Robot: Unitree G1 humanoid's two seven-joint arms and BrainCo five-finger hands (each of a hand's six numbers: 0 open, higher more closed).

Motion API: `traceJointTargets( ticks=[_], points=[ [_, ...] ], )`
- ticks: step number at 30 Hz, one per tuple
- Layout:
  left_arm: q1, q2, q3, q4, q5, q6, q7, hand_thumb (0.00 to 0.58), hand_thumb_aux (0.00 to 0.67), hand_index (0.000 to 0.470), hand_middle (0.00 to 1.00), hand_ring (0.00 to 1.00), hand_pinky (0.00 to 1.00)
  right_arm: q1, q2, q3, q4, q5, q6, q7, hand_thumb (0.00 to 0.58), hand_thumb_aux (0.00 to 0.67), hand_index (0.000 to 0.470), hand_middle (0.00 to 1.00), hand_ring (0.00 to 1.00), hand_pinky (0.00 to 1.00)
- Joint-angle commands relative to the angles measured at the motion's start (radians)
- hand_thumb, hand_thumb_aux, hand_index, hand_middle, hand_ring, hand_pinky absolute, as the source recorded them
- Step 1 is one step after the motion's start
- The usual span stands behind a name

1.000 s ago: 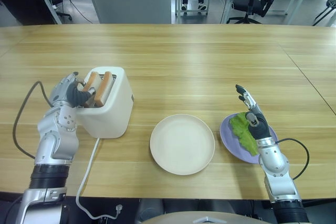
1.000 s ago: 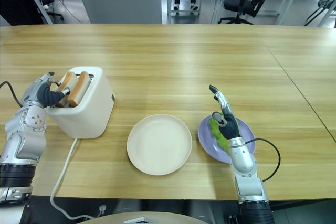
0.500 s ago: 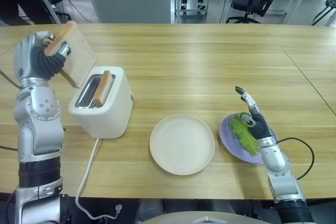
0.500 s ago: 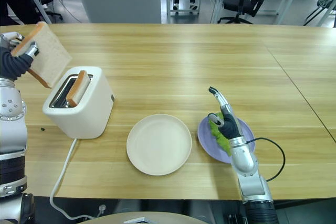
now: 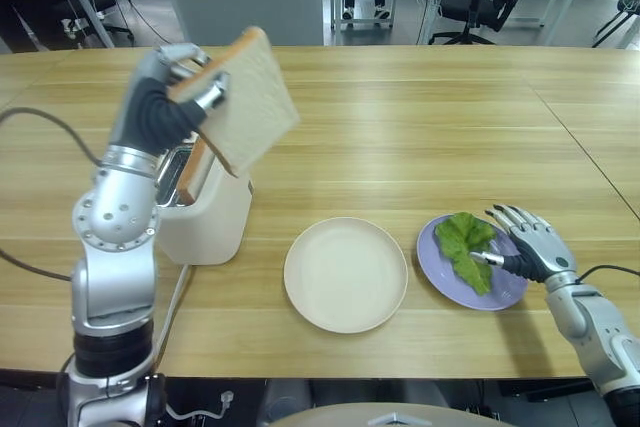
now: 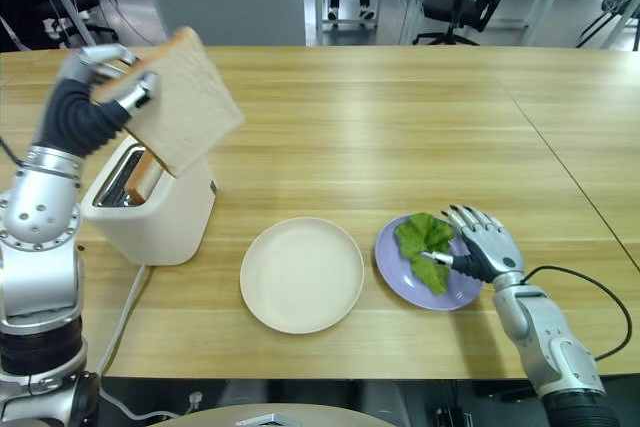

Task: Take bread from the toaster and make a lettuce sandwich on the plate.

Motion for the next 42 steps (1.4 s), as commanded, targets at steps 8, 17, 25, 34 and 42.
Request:
traceJointTargets(
  ticks=[8, 17, 25, 34, 42],
  points=[
    [0.132, -0.014, -0.311, 0.082, -0.090, -0.004, -0.223, 0.580, 0.670, 0.460, 1.00, 1.00, 1.00, 0.047, -0.043, 0.074, -0.036, -0.026, 0.087, 0.106, 0.000, 0.000, 0.000, 0.00, 0.00, 0.00],
    [0.124, -0.030, -0.472, 0.377, -0.002, -0.132, -0.244, 0.580, 0.670, 0.460, 1.00, 1.00, 1.00, -0.005, -0.040, 0.158, 0.003, -0.052, 0.110, 0.125, 0.000, 0.000, 0.000, 0.00, 0.00, 0.00],
    [0.074, -0.051, -0.529, 0.600, 0.094, -0.242, -0.202, 0.580, 0.670, 0.460, 1.00, 1.00, 1.00, -0.011, -0.054, 0.184, -0.002, -0.059, 0.131, 0.134, 0.053, 0.032, 0.022, 0.00, 0.00, 0.00],
    [0.038, -0.015, -0.608, 0.722, 0.301, -0.337, -0.126, 0.000, 0.000, 0.000, 0.00, 0.00, 0.00, -0.024, -0.076, 0.211, -0.010, -0.089, 0.150, 0.143, 0.580, 0.670, 0.460, 0.00, 0.00, 0.00],
    [0.022, 0.002, -0.628, 0.725, 0.448, -0.384, -0.040, 0.000, 0.000, 0.000, 0.00, 0.00, 0.00, -0.035, -0.080, 0.224, -0.013, -0.093, 0.151, 0.133, 0.580, 0.670, 0.460, 0.00, 0.00, 0.00]
  ],
)
